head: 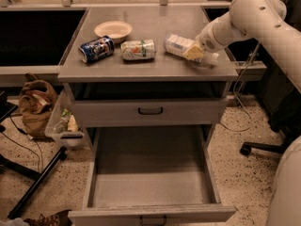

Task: Pick blue plastic bottle from middle drawer and place on counter

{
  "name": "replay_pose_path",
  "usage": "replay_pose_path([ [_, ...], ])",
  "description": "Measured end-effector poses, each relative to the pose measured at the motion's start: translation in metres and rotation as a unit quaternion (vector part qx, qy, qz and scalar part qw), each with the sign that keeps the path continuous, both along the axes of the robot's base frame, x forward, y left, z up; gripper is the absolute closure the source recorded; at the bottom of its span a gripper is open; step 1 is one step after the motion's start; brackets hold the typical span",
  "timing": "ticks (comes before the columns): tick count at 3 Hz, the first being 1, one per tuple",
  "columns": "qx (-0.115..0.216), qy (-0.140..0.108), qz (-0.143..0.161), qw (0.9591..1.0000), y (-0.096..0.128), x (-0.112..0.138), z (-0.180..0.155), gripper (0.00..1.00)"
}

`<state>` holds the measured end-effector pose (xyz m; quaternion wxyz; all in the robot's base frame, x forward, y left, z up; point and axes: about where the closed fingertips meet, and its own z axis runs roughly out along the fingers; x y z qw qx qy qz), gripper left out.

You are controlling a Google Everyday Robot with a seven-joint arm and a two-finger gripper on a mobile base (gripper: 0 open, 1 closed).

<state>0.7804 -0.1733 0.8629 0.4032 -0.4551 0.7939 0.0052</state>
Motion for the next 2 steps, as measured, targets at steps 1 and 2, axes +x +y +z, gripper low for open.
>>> replay_pose_path([
  [1, 0.000, 0.000, 0.000, 1.0000, 0.0000, 0.0000, 0.0000, 0.00],
  [2, 0.000, 0.000, 0.000, 1.0000, 0.0000, 0.0000, 0.0000, 0.00],
])
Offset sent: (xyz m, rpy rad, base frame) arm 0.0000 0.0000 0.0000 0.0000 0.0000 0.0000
